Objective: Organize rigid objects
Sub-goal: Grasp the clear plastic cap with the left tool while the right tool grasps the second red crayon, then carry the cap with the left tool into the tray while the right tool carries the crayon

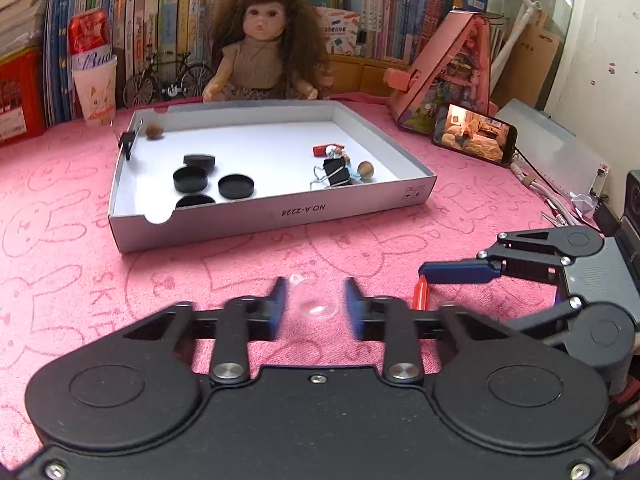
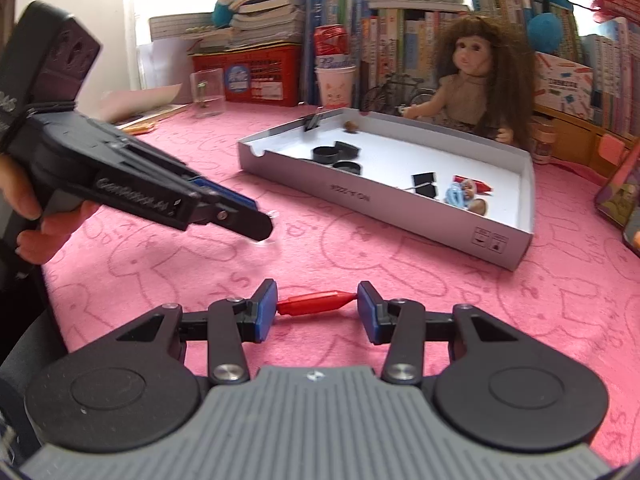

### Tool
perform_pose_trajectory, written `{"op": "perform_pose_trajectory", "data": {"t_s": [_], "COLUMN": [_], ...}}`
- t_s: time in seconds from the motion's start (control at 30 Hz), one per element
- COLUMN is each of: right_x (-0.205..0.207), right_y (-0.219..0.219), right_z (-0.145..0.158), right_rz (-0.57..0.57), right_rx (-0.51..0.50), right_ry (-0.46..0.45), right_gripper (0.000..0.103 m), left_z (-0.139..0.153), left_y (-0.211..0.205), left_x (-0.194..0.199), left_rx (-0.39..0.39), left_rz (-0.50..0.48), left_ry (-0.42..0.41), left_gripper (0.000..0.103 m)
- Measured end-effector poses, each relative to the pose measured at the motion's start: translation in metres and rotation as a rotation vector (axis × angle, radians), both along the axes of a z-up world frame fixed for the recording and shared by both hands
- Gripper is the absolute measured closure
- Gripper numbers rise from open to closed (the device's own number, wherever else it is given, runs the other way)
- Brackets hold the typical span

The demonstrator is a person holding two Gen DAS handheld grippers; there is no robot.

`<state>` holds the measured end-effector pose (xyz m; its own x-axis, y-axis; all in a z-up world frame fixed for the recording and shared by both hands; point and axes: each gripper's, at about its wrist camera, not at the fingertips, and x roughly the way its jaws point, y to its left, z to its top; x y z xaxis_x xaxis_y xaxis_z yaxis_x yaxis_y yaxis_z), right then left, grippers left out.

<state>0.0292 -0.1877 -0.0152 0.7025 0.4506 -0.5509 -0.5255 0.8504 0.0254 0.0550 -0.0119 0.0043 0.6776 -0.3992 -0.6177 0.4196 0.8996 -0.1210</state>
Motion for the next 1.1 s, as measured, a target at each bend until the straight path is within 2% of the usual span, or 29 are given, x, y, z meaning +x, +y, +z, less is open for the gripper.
{"op": "perform_pose_trajectory", "data": {"t_s": [0.1,0.27,0.37,0.47,0.53,0.73,1.1], "right_x": [0.004,0.006,0.007,0.009,0.011,0.013,0.018], "right_y": [-0.004,-0.008,-0.009,-0.010,-0.010,-0.011,-0.011], "right_z": [0.000,0.000,0.001,0.000,0.001,0.003,0.009], "right_rz": [-0.064,-0.166,-0.212,-0.250,-0.270,-0.307,-0.353], "right_rx": [0.006,0.010,0.009,0.013,0.015,0.022,0.056], "right_ry": [-0.011,-0.038,-0.042,-0.036,-0.034,-0.035,-0.026], "right_gripper": [0.054,0.054,0.054,0.054,0.054,0.054,0.054], "left_z": [-0.004,-0.016,-0.019,-0.021,-0.021,-0.013,-0.005], "left_y": [-0.006,-0.015,-0.018,-0.020,-0.021,-0.017,-0.010], "left_x": [-0.006,-0.009,-0.008,-0.007,-0.007,-0.006,0.003], "left_rx": [0.031,0.074,0.074,0.084,0.097,0.070,0.048], "left_rz": [0.015,0.043,0.046,0.055,0.066,0.073,0.145], "left_ry": [-0.045,-0.086,-0.087,-0.081,-0.093,-0.101,-0.093], "left_gripper": [0.052,0.052,0.058,0.077,0.077,0.077,0.077]}}
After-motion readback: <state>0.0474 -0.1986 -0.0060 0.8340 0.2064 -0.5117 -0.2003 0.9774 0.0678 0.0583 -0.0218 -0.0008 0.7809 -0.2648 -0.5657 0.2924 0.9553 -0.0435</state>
